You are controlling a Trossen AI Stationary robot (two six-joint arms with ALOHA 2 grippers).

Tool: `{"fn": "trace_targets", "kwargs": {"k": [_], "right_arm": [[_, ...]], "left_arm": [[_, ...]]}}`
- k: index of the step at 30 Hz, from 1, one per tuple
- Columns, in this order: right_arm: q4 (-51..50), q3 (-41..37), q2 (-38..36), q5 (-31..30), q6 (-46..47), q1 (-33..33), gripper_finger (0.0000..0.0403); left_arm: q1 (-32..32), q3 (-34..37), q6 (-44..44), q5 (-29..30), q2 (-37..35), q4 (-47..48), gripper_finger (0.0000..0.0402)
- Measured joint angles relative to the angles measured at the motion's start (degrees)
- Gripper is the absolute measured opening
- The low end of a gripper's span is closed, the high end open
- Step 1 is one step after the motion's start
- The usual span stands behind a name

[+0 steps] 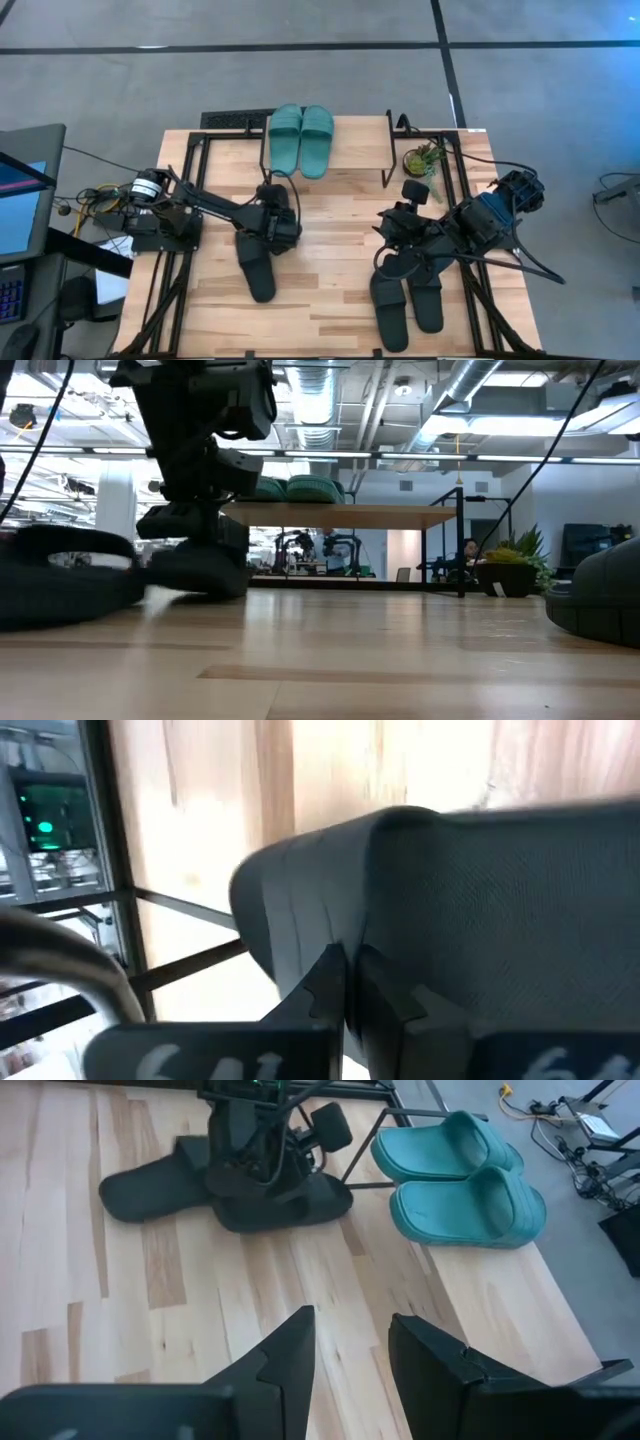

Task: Pick and place slides into the shelf
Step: Put the left black slide under the shelf

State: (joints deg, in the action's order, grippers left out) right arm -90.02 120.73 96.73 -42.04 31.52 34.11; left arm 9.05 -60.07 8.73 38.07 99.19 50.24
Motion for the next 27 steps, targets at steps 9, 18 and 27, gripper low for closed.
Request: {"fn": "trace_targets", "kwargs": {"k": [9, 18, 27], "right_arm": [[0.02, 0.00, 0.00, 0.00, 0.14, 0.02, 0.0118], [0.00, 0.00, 0.00, 0.00, 0.11, 0.00, 0.0118], [0.00, 0.00, 0.00, 0.00, 1.31, 0.00, 0.0118]], "left_arm": [[0.84, -0.02, -3.94, -0.38, -0.08, -7.05, 0.0000], [-0.25, -0.13, -7.54, 1.30, -0.15, -10.03, 0.0000], [-3.53, -0.15, -13.88, 1.49, -0.19, -10.74, 0.0000]]}}
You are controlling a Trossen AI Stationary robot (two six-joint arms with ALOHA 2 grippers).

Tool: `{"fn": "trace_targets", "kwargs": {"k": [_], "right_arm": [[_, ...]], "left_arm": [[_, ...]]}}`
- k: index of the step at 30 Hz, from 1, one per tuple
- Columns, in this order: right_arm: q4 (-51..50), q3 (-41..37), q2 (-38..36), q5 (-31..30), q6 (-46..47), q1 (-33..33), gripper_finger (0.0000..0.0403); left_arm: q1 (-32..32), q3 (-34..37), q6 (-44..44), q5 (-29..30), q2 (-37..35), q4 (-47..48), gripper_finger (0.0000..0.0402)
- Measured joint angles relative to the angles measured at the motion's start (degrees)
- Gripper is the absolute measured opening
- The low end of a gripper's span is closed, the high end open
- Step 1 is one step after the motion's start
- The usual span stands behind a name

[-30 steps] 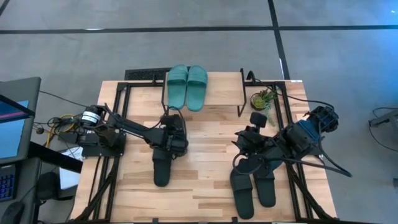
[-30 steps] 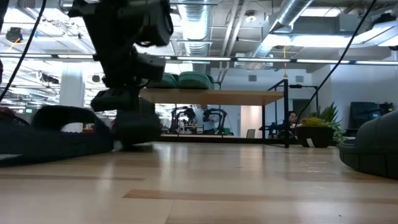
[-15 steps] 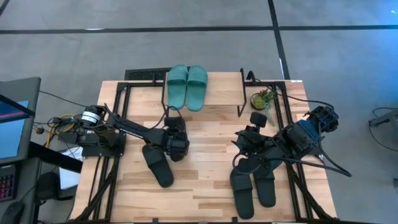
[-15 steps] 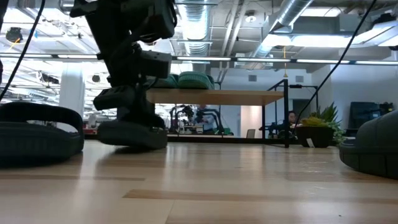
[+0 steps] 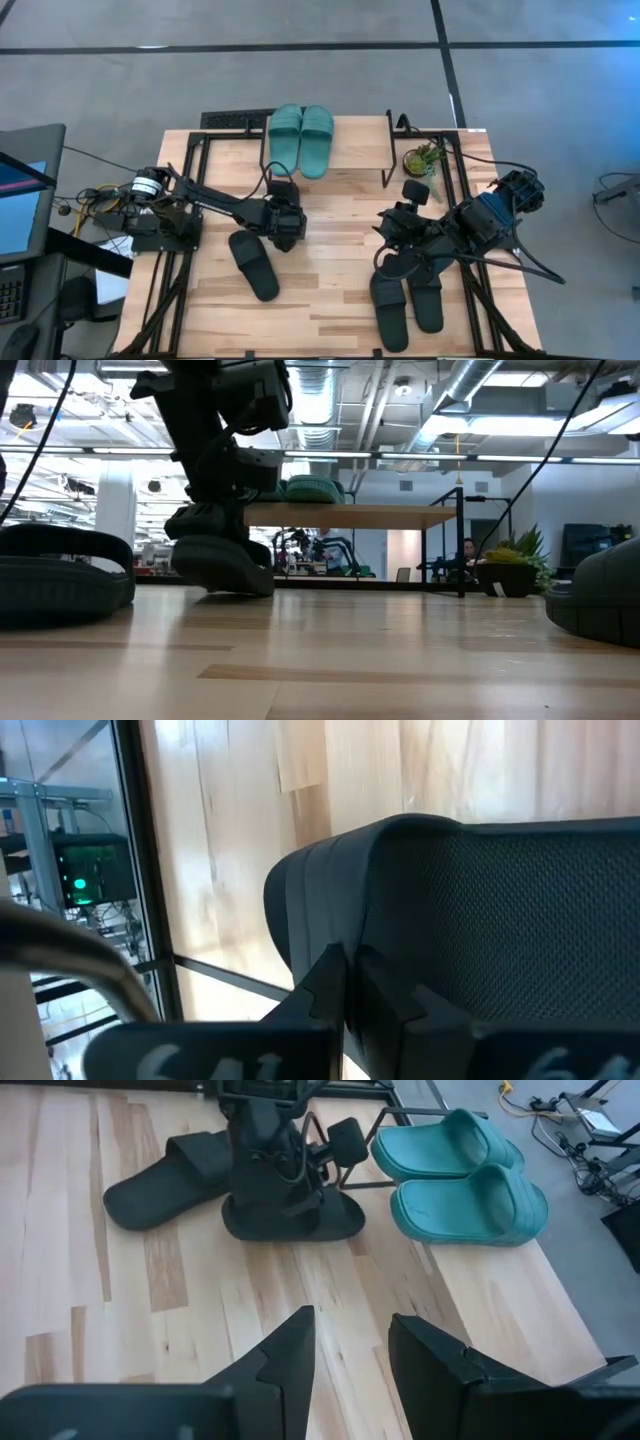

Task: Pick and place slides into the shelf
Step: Put the left black slide under the shelf

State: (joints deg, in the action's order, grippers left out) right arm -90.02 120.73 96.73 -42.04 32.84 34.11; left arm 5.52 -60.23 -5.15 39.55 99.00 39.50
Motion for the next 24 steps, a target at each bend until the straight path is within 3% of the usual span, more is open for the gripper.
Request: {"fn": "trace_targets", "kwargs": {"k": [12, 24], "right_arm": [[0.00, 0.00, 0.00, 0.02, 0.16, 0.27, 0.0118], [0.00, 0.00, 0.00, 0.00, 0.14, 0.28, 0.0118]], "left_arm": [[-4.23, 1.27, -2.65, -0.10, -0.03, -2.05, 0.0001], [-5.04, 1.29, -3.82, -2.36, -0.04, -3.29, 0.0046]]}}
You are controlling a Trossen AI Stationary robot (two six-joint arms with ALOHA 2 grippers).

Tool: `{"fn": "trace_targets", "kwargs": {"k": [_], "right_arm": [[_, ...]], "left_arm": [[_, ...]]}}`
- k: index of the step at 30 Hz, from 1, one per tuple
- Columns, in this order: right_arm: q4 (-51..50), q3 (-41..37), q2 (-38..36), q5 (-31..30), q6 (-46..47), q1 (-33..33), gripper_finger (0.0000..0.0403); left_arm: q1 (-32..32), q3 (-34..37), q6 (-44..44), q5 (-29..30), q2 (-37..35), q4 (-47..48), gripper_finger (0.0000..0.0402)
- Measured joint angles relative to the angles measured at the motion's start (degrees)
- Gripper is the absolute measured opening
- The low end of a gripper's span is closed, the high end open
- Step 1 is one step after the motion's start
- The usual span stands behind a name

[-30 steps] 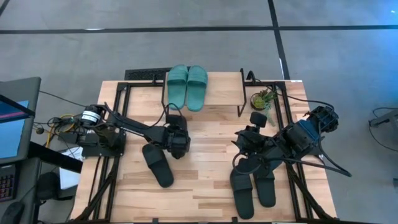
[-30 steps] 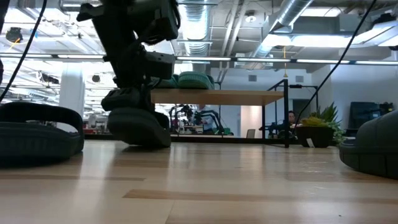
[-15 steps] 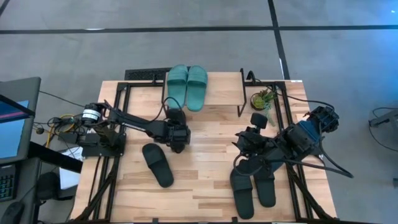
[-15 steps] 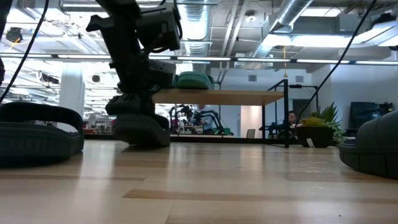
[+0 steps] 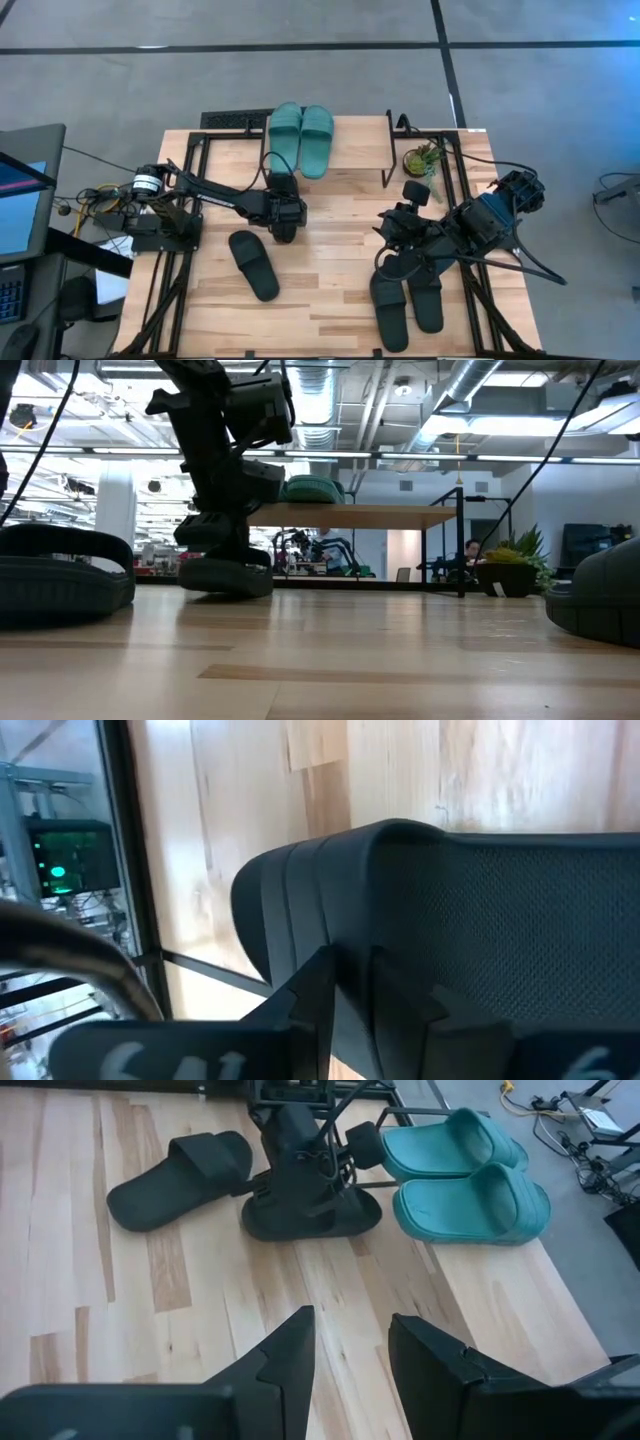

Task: Pick and place slides into the shelf
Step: Put the left black slide under the shelf

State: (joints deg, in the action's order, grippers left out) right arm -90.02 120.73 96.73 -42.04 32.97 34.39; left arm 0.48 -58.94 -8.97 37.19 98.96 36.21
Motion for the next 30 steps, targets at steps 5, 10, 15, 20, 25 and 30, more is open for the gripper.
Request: {"fn": "trace_targets", "kwargs": {"k": [5, 10, 15, 20, 25, 30], "right_arm": [[0.00, 0.00, 0.00, 0.00, 0.02, 0.00, 0.0118], [0.00, 0.00, 0.00, 0.00, 0.04, 0.00, 0.0118], [0.00, 0.00, 0.00, -0.01, 0.04, 0.00, 0.0118], [0.00, 0.00, 0.00, 0.00, 0.04, 0.00, 0.0118], [0.01, 0.00, 0.00, -0.02, 0.02, 0.00, 0.0118], [0.02, 0.00, 0.00, -0.04, 0.02, 0.00, 0.0118]], "left_arm": [[-0.34, 0.00, 0.02, -2.65, 0.00, 0.41, 0.0046], [-0.36, 0.00, 0.67, -3.52, 0.00, 0.32, 0.0047], [-0.26, 0.00, 0.78, -3.46, 0.00, 0.33, 0.0047], [0.49, -0.16, 1.03, -3.28, -0.14, 0.15, 0.0048], [0.74, -0.20, 1.22, -2.92, -0.89, 0.14, 0.0054], [0.74, -0.20, 1.27, -2.45, -1.60, 0.30, 0.0068]]}}
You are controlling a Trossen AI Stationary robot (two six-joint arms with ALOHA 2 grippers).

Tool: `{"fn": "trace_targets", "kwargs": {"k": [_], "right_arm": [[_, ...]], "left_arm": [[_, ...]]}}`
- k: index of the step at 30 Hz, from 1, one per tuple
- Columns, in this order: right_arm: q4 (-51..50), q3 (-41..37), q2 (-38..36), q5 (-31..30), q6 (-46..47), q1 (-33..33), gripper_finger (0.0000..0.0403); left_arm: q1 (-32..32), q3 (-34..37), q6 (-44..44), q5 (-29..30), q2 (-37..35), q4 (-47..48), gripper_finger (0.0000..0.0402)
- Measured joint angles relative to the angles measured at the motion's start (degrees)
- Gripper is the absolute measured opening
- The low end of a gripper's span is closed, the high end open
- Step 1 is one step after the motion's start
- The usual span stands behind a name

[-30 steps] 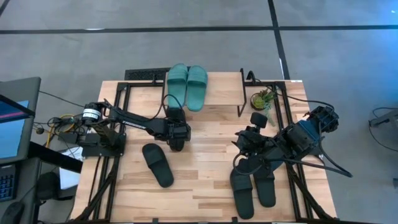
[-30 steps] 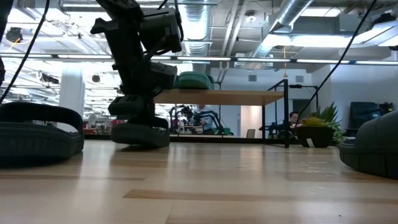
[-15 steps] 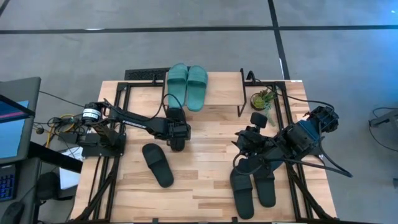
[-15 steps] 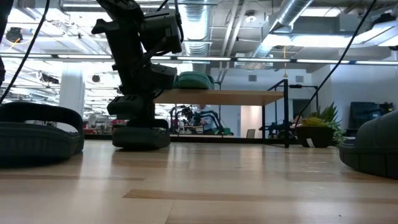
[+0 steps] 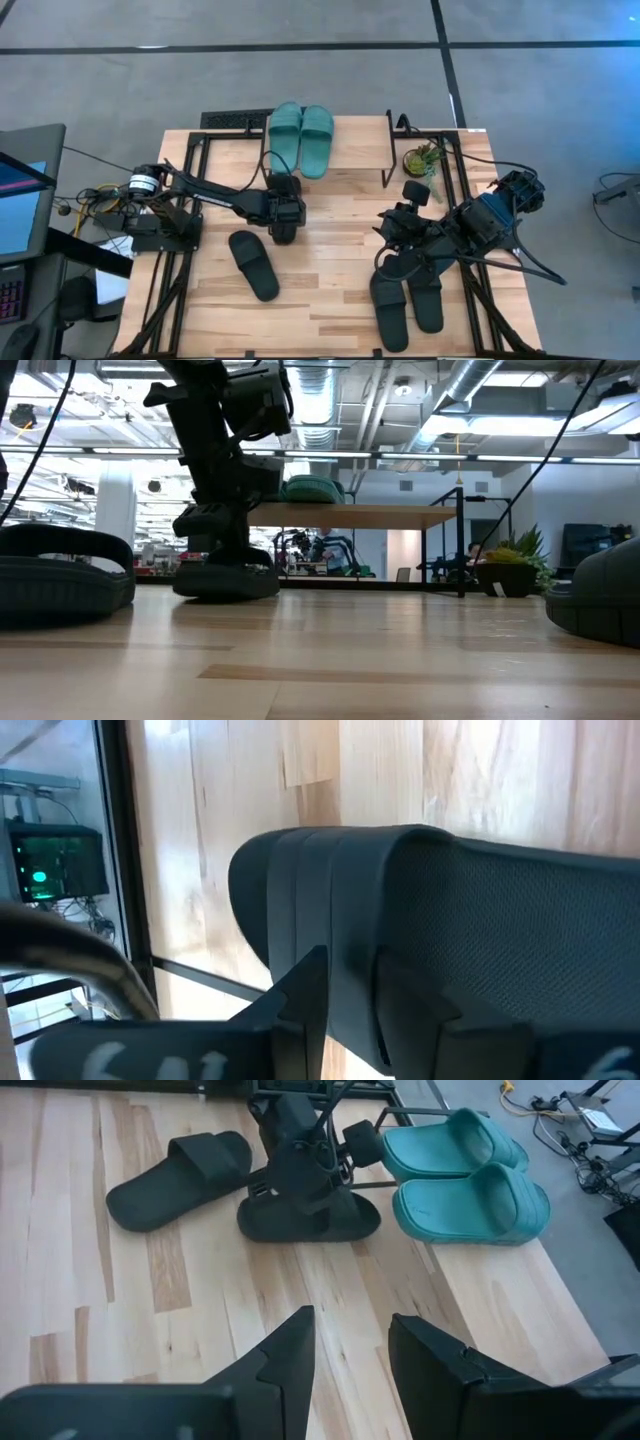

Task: Pick and place slides into the shelf
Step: Put the left black slide under the shelf

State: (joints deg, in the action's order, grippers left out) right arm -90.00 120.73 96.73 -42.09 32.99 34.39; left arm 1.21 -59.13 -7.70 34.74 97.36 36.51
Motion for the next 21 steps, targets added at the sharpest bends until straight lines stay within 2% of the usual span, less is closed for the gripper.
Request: {"fn": "trace_targets", "kwargs": {"k": [11, 21], "right_arm": [[-0.02, 0.00, 0.00, 0.00, 0.01, 0.02, 0.0118], [-0.02, 0.00, 0.00, 0.00, 0.00, 0.01, 0.0118]], "left_arm": [[-0.02, 0.00, 1.88, -0.21, 0.00, -0.04, 0.0108], [-0.02, 0.00, 4.86, -1.38, 0.00, -0.23, 0.0112]]}}
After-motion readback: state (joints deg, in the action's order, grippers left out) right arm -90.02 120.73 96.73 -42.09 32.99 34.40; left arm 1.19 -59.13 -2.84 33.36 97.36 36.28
